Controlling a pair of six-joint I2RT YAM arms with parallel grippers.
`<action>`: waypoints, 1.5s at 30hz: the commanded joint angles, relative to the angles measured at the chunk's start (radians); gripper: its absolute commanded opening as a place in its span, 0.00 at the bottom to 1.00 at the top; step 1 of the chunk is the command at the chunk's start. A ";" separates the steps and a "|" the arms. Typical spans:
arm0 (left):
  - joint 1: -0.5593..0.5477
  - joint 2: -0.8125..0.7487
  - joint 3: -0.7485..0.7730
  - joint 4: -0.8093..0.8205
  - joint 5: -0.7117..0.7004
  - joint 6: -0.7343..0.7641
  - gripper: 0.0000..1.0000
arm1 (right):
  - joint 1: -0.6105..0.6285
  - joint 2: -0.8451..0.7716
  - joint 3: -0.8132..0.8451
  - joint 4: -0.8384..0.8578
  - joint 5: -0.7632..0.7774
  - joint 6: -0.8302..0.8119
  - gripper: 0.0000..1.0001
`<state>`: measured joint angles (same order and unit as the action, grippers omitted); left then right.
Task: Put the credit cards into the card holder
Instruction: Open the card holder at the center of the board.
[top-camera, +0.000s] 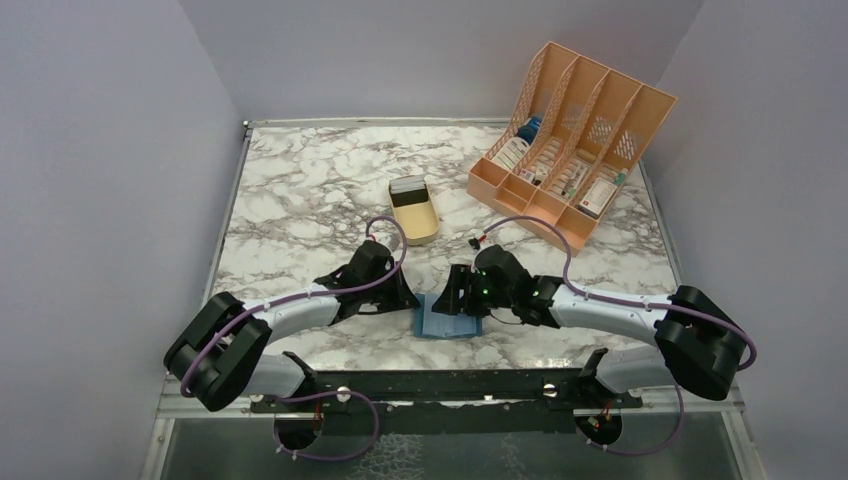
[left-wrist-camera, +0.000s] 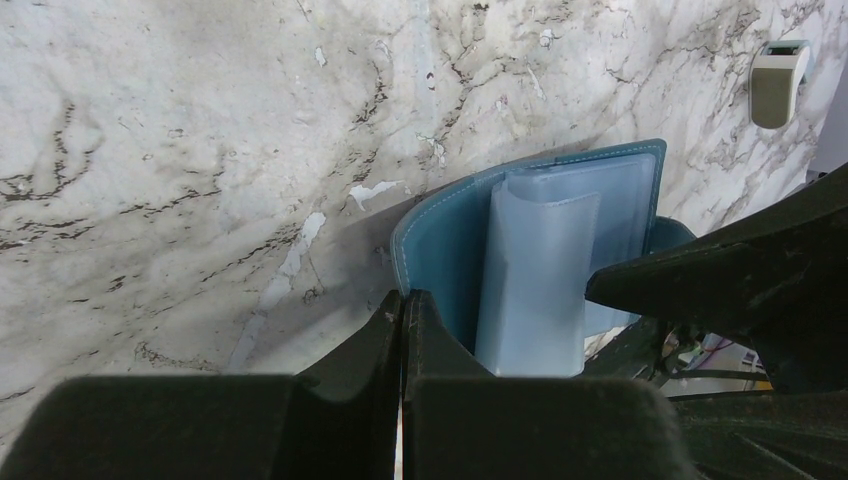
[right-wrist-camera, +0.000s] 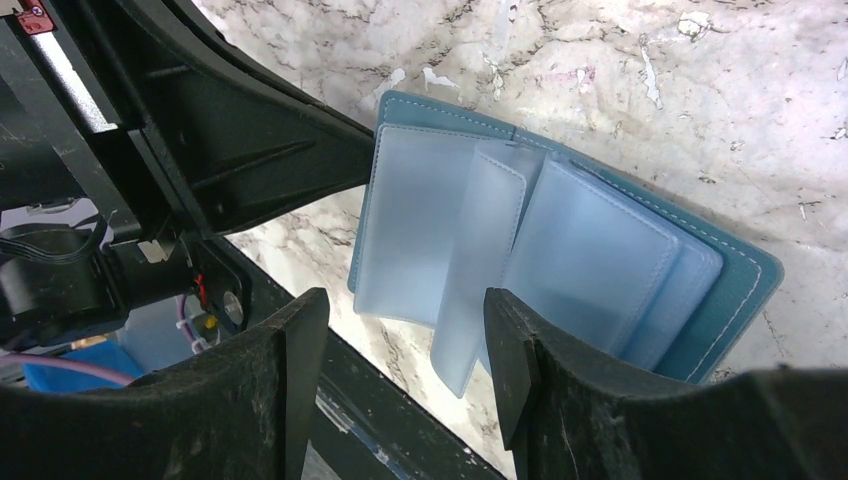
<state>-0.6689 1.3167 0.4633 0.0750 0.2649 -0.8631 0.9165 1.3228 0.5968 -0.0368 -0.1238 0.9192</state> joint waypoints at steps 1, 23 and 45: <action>-0.002 0.008 -0.003 0.012 0.026 -0.004 0.00 | 0.002 -0.011 -0.011 0.044 -0.018 -0.013 0.59; -0.002 -0.007 -0.013 0.034 0.036 -0.018 0.00 | 0.010 0.104 0.241 -0.517 0.294 -0.094 0.32; -0.001 -0.001 -0.024 0.072 0.053 -0.033 0.00 | 0.098 0.148 0.347 -0.524 0.294 -0.021 0.51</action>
<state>-0.6689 1.3167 0.4503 0.1207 0.2981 -0.8856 0.9985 1.4197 0.9302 -0.6106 0.1661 0.8597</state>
